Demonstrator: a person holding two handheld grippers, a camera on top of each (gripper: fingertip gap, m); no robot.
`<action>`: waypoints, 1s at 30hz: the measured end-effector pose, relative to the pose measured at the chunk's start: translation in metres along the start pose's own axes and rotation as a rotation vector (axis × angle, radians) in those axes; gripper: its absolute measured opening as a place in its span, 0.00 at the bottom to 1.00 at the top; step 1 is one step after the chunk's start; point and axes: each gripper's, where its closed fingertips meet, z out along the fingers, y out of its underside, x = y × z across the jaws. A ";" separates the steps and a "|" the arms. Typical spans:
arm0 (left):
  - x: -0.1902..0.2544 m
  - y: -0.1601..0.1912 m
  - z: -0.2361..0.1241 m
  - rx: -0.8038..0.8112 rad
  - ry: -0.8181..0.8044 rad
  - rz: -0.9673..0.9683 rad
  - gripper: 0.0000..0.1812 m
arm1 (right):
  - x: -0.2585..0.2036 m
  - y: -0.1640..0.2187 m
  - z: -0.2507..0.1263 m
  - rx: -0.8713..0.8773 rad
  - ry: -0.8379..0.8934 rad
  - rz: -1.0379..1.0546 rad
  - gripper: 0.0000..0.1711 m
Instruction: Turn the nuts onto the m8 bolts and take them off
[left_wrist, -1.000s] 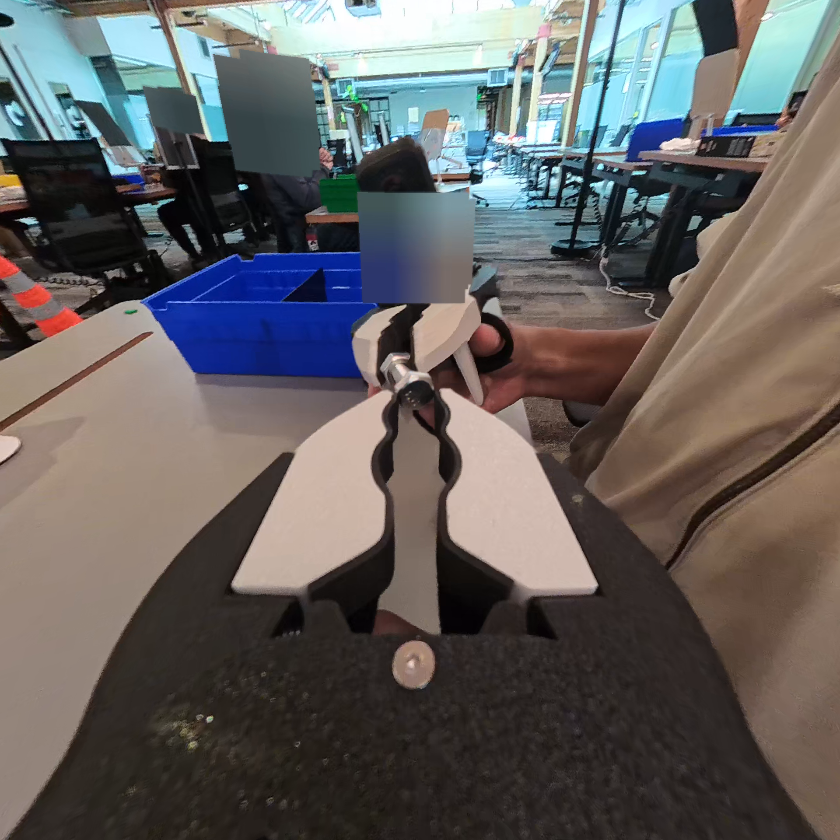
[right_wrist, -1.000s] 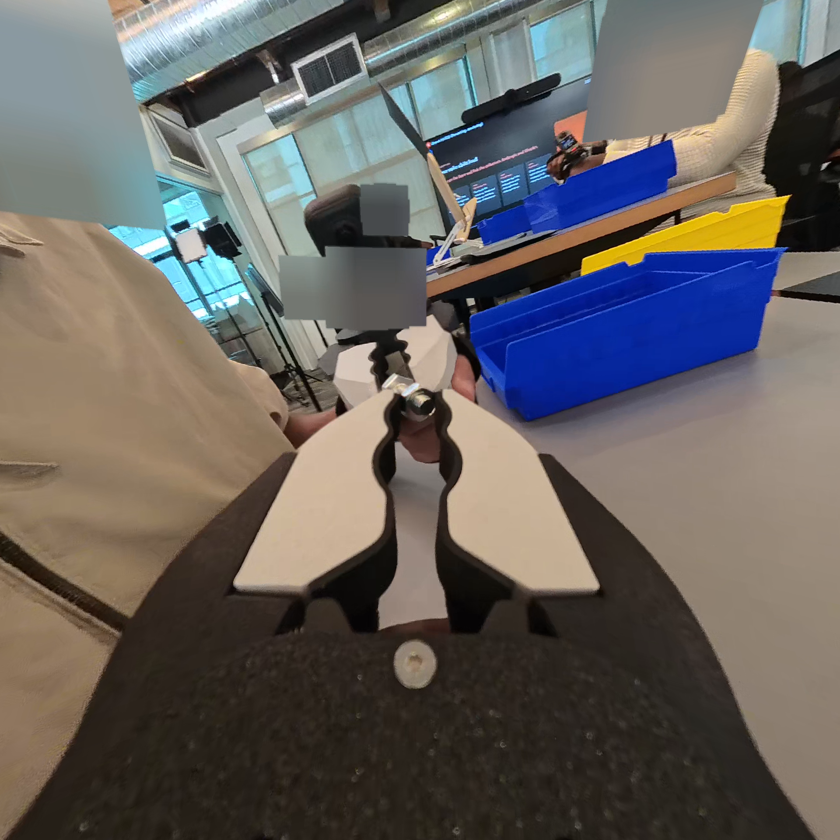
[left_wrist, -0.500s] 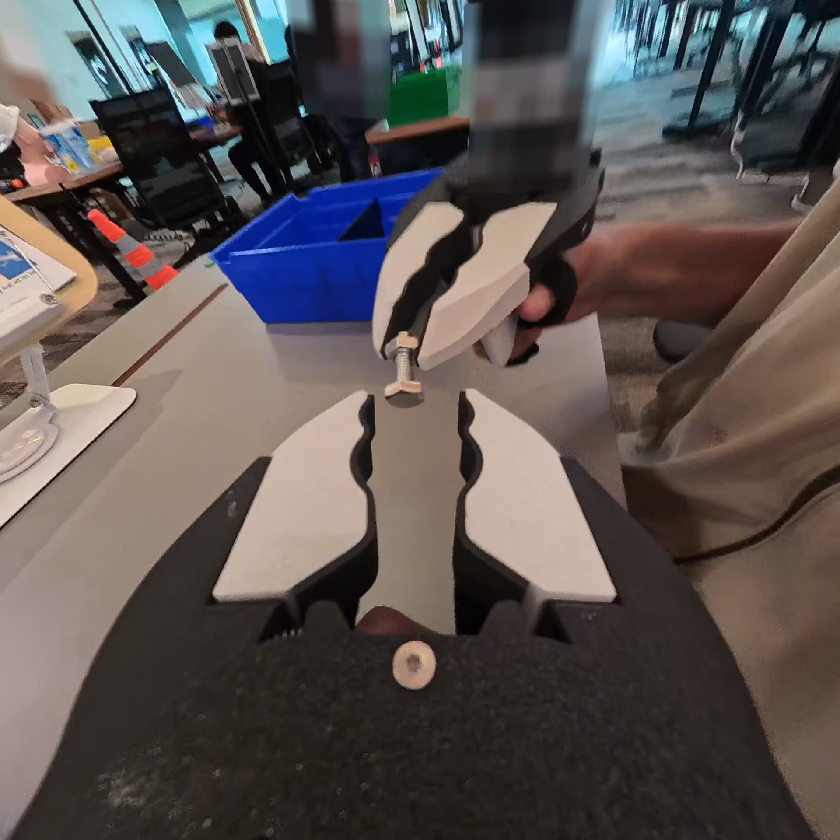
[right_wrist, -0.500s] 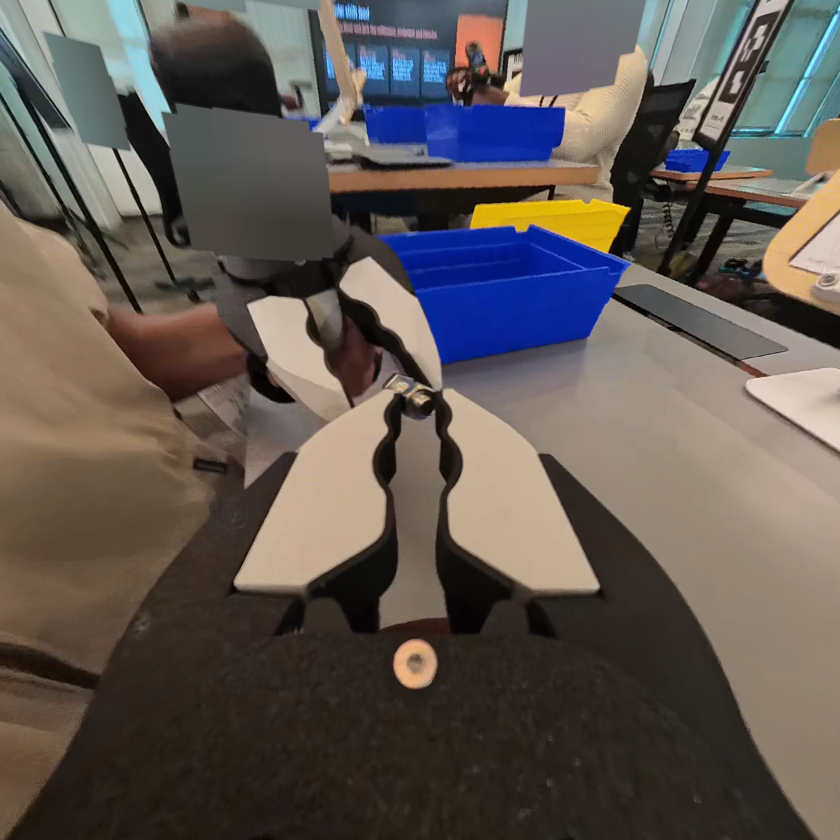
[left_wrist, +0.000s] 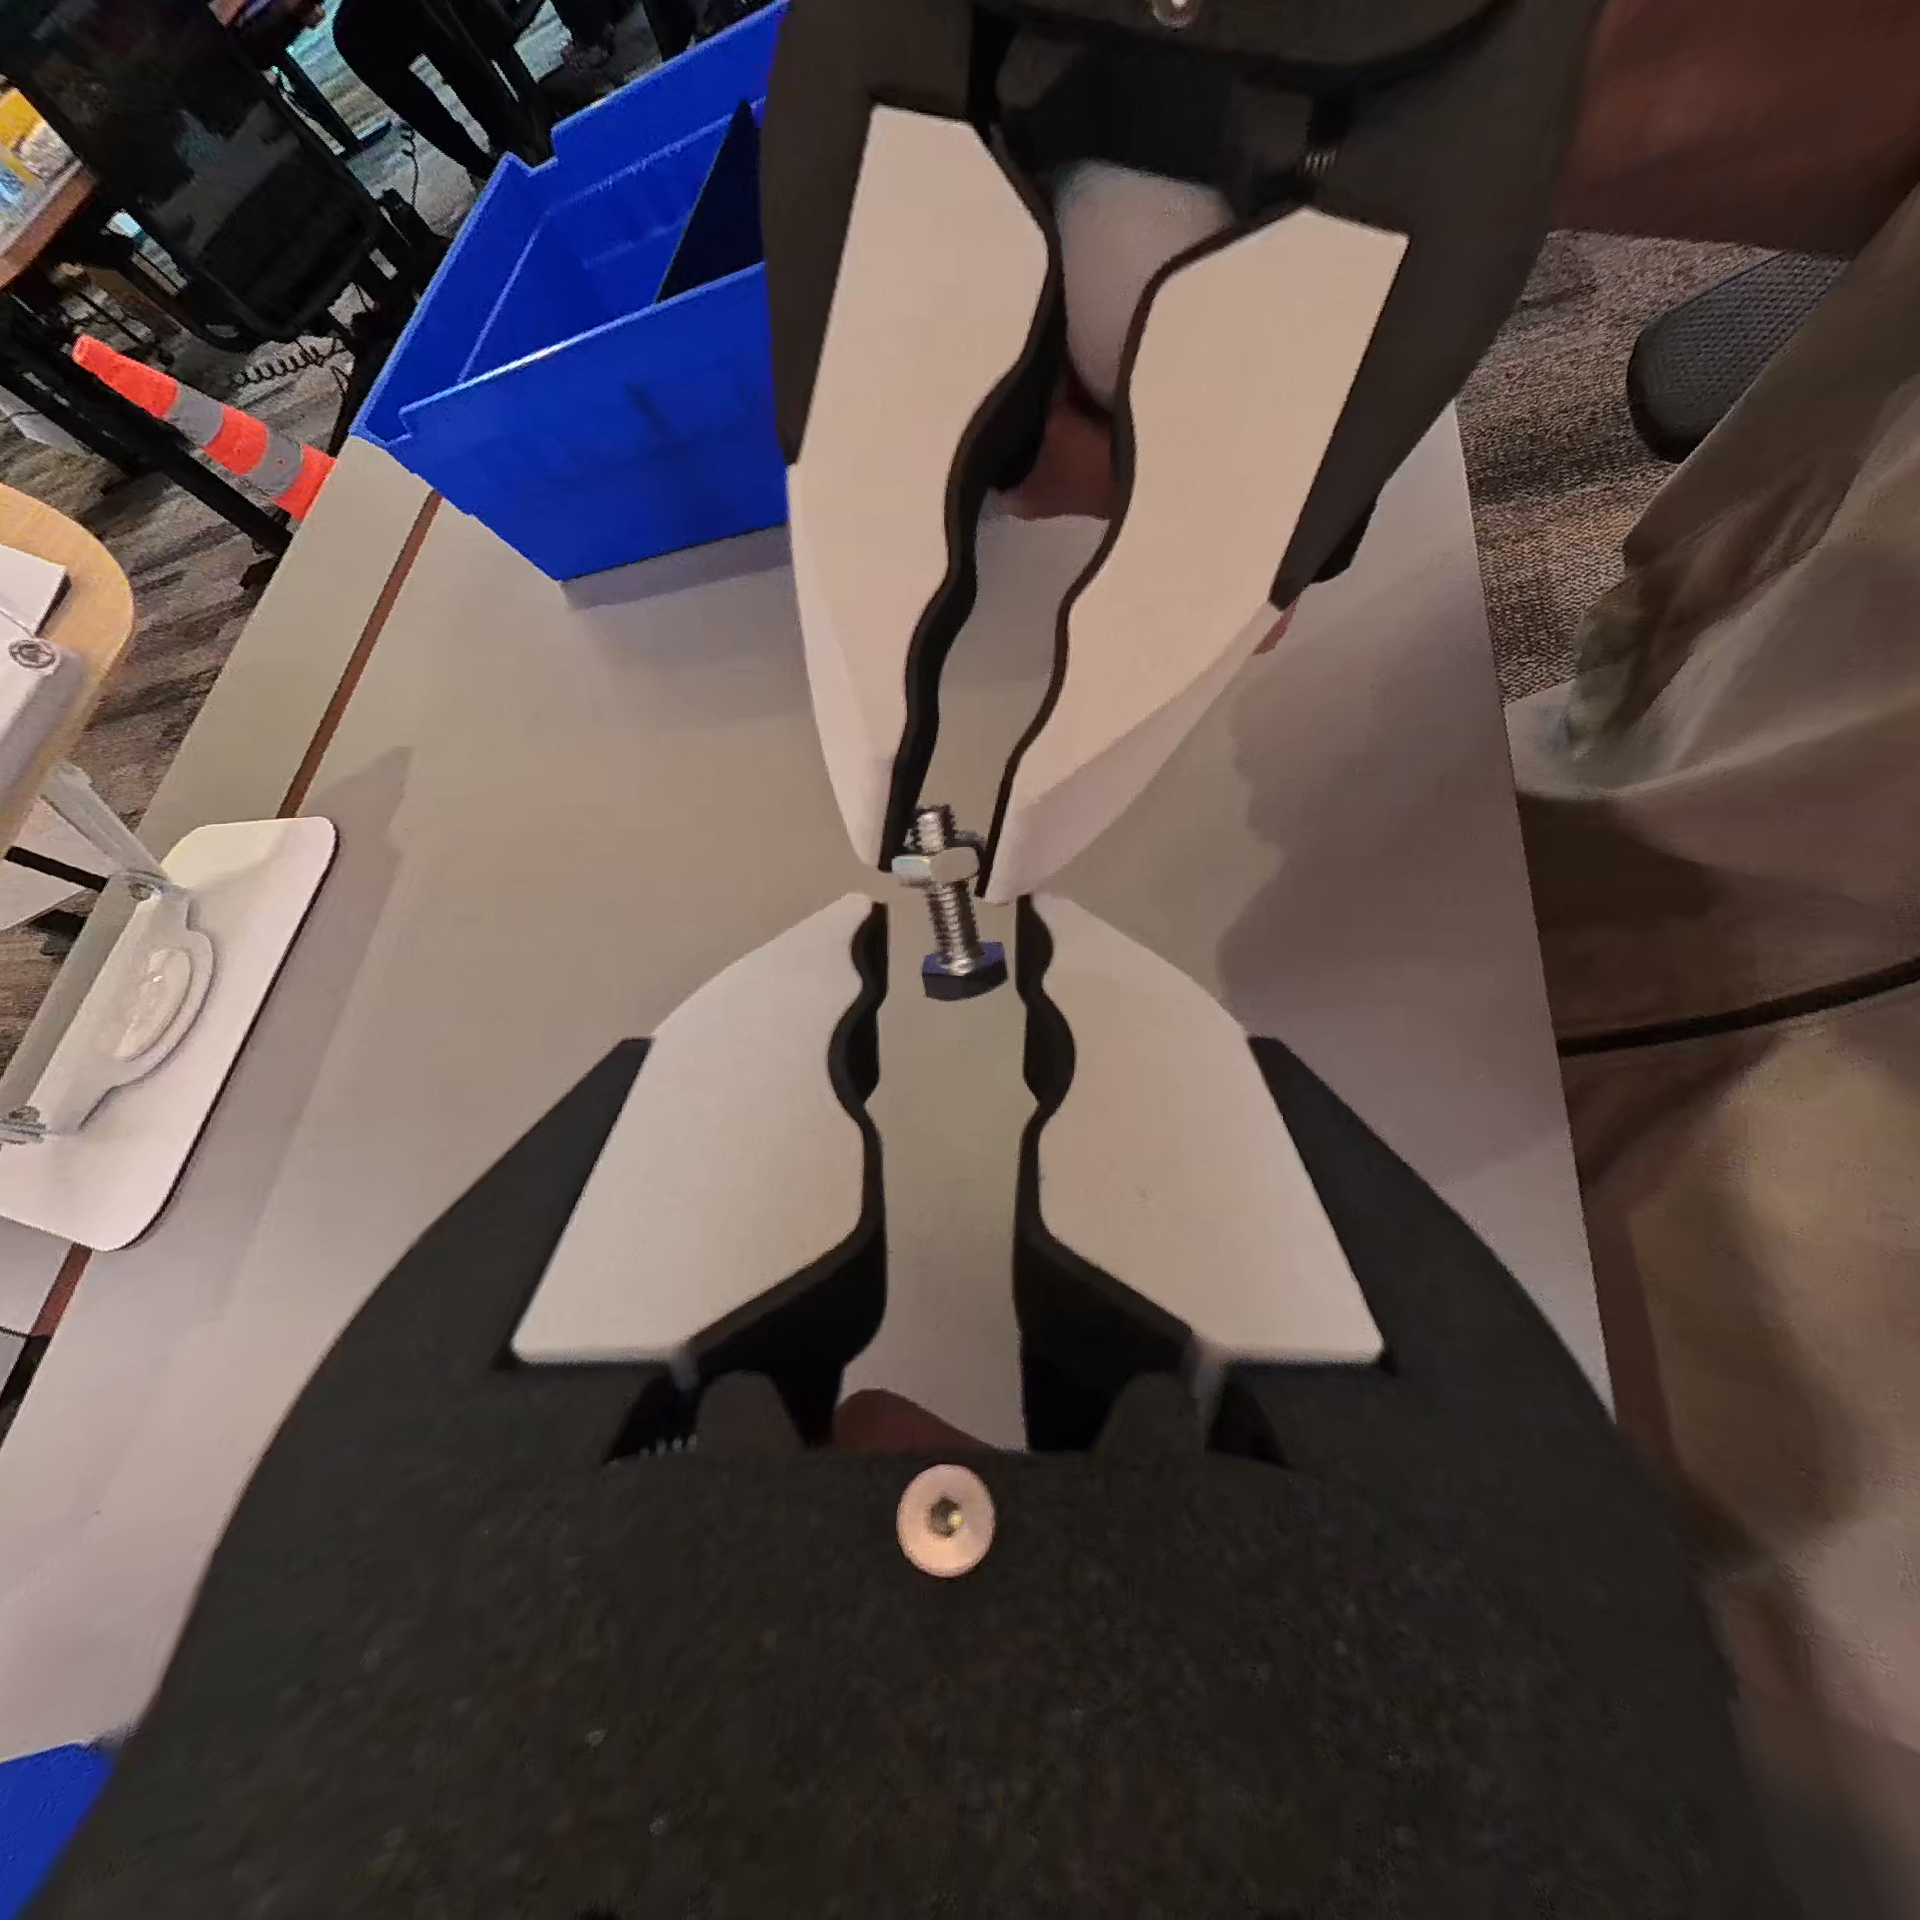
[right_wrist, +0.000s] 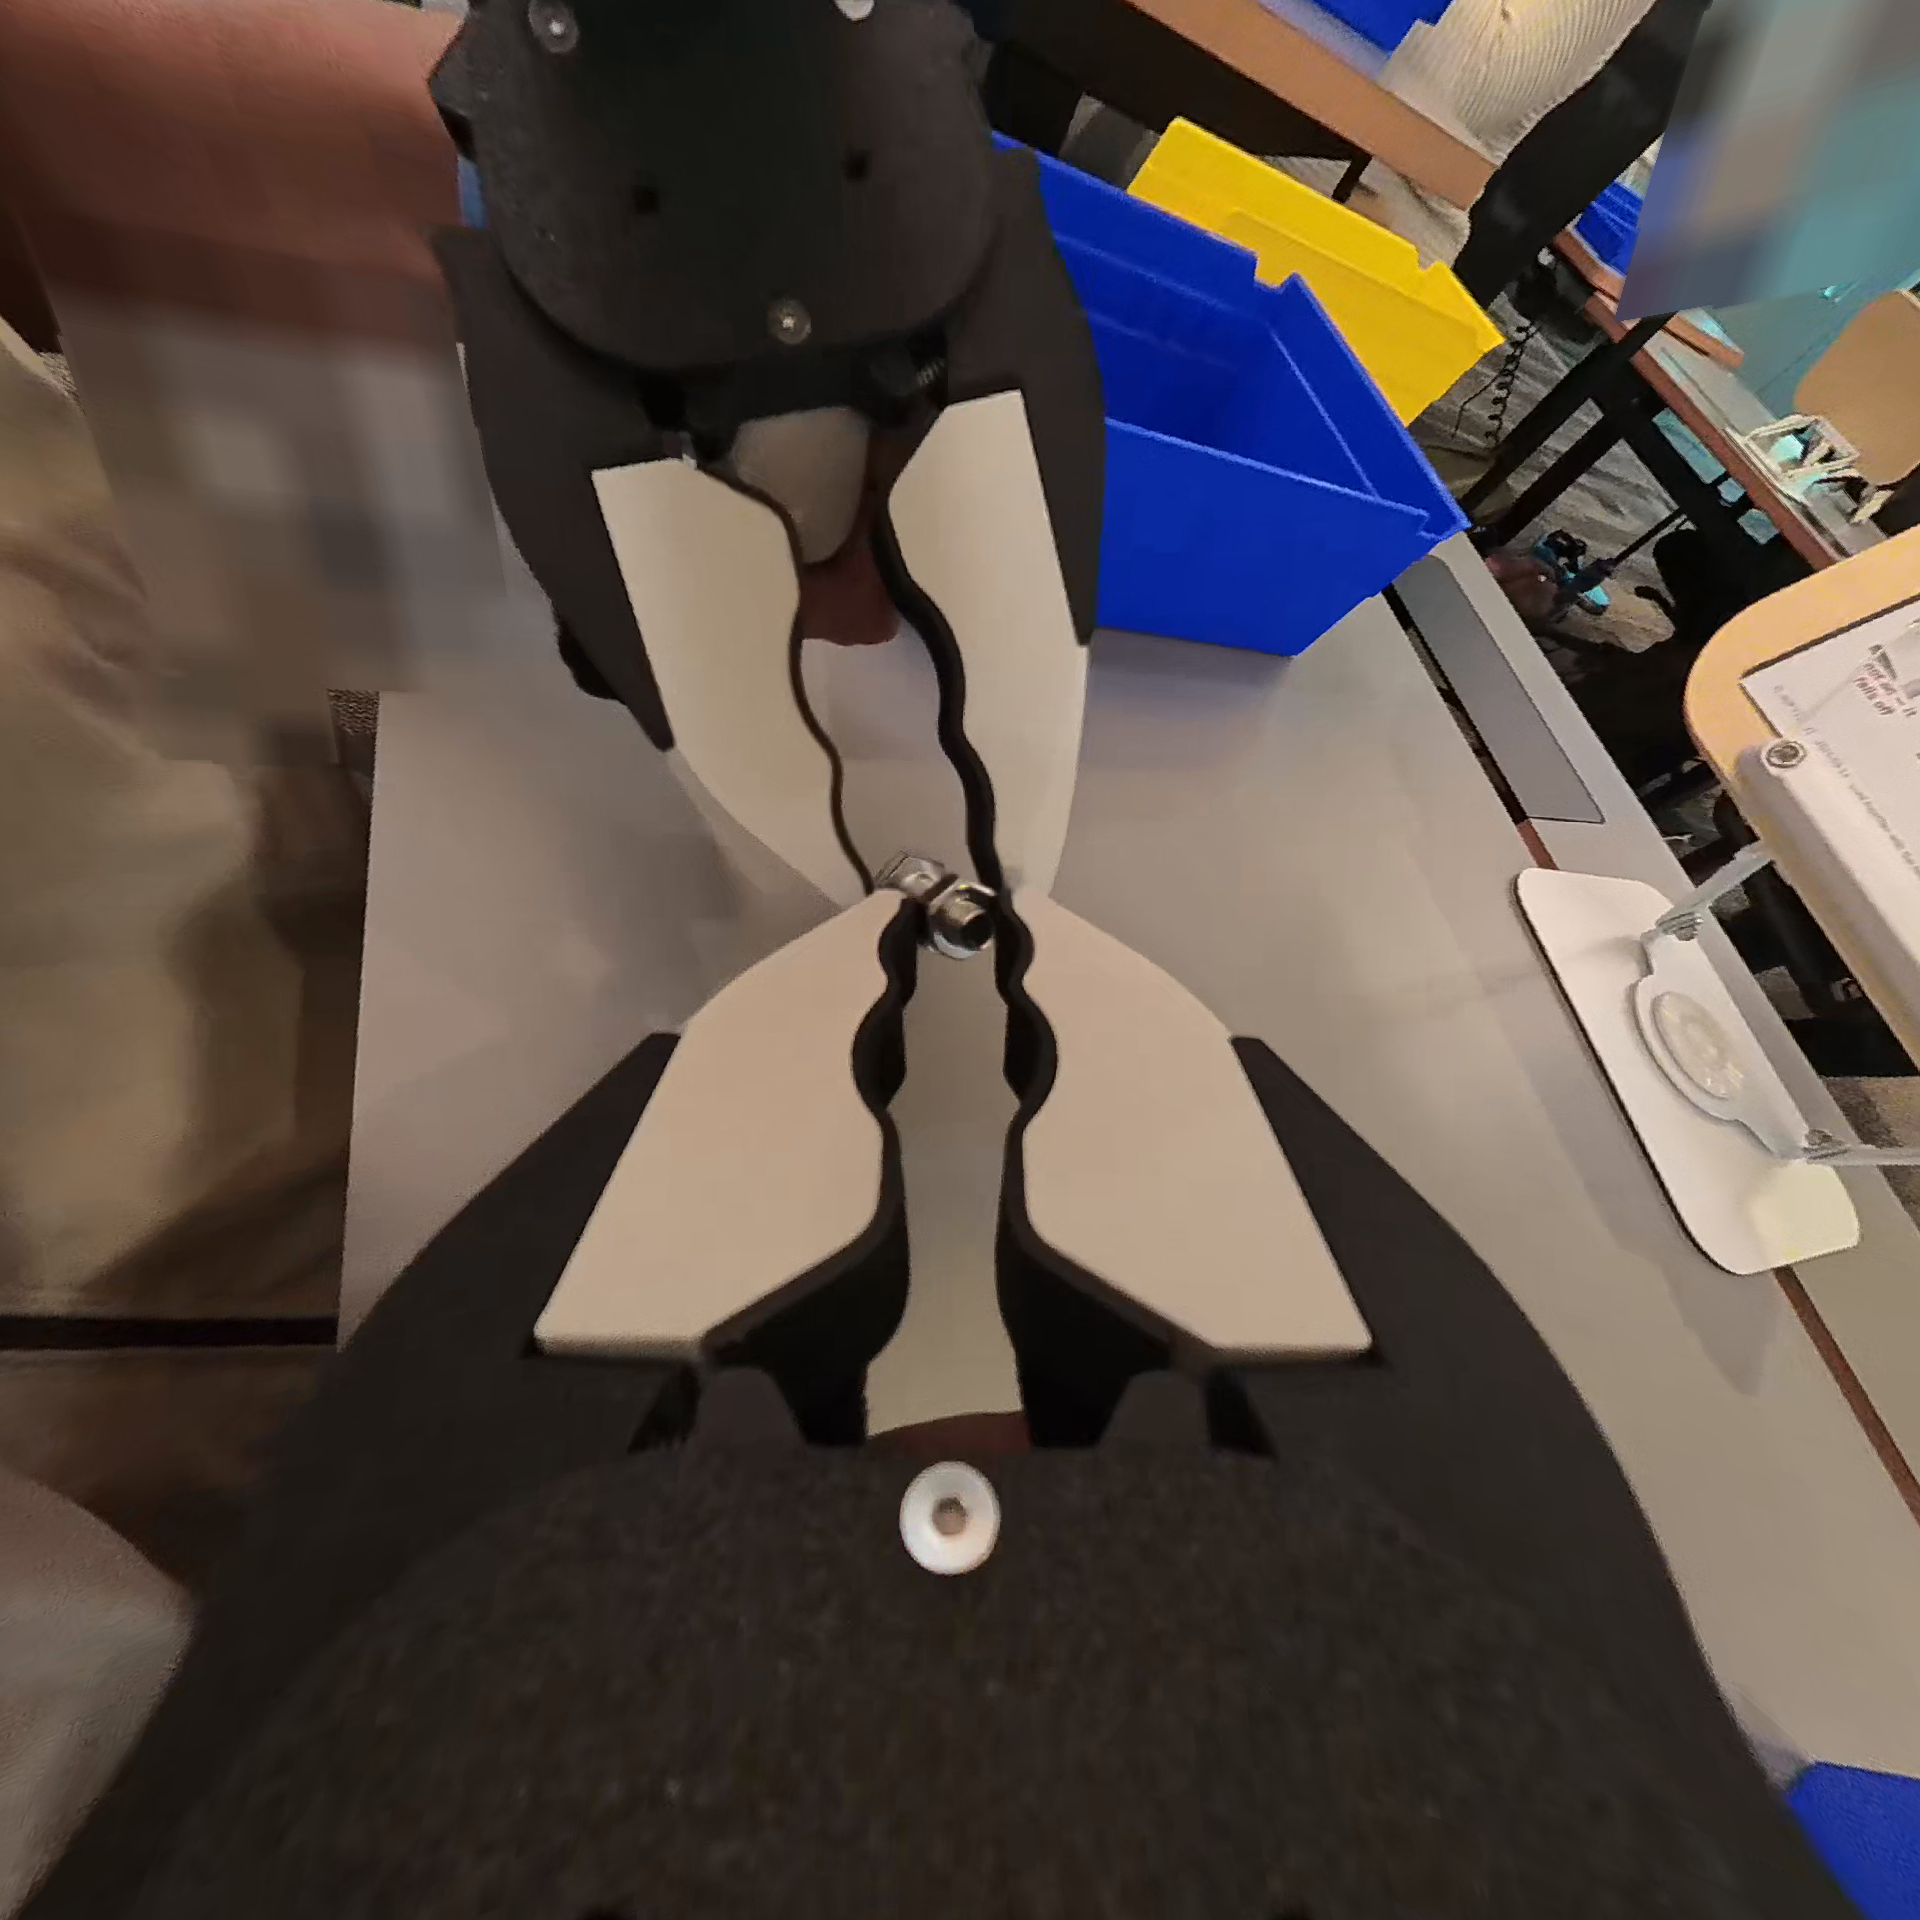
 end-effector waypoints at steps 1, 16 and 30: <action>0.001 0.000 0.000 0.000 0.009 -0.004 0.09 | 0.001 0.001 0.000 -0.004 0.005 -0.004 0.08; -0.020 -0.002 -0.006 0.130 -0.042 -0.114 0.08 | 0.017 -0.013 -0.017 0.224 -0.051 0.274 0.16; -0.076 0.001 -0.027 0.548 -0.118 -0.594 0.08 | 0.062 0.018 -0.023 0.450 -0.048 0.966 0.21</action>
